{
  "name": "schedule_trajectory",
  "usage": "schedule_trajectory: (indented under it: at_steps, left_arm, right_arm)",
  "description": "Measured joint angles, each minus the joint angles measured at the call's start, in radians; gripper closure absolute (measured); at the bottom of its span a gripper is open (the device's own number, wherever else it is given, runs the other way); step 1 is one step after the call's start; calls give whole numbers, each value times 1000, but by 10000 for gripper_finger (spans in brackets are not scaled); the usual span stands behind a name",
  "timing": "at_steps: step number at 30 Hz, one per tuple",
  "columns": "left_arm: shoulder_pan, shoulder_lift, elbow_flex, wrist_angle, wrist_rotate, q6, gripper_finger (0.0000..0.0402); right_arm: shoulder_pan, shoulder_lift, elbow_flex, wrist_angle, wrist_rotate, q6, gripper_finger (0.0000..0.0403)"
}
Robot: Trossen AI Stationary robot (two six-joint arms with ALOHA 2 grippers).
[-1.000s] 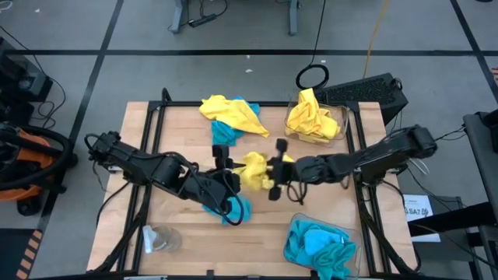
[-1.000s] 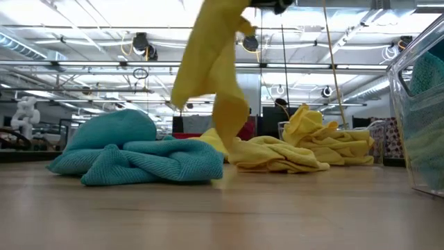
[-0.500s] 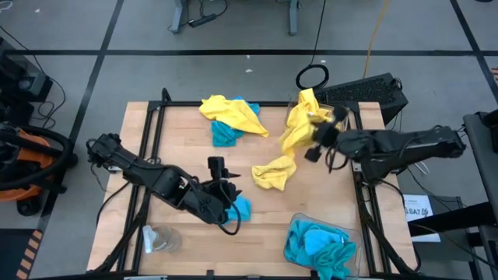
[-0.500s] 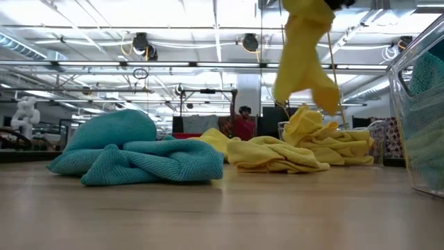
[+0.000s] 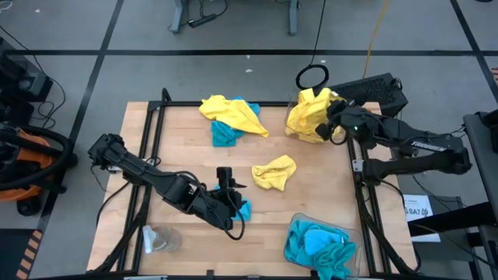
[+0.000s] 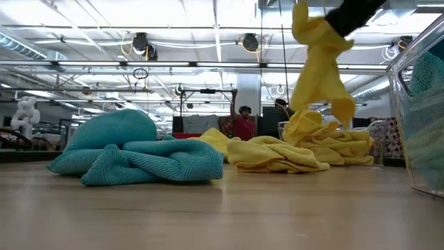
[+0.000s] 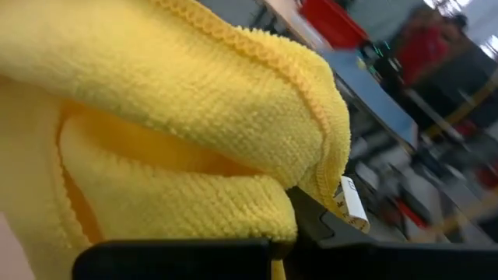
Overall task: Sort microfiber towel by color & place in baskets
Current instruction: Put the yellow microfiber cloth into the top transparent bin
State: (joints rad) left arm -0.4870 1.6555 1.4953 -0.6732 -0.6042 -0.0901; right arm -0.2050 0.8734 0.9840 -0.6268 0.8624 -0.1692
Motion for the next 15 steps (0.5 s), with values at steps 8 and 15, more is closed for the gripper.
schedule_trajectory:
  at_steps: [8, 15]
  left_arm:
    - [-1, 11, -69, 107, 29, 27, 173]
    - [0, 12, -122, 187, 42, 48, 173]
  right_arm:
    - [-234, 51, 0, -86, -58, 11, 402]
    - [-389, 151, 0, -120, -146, 32, 402]
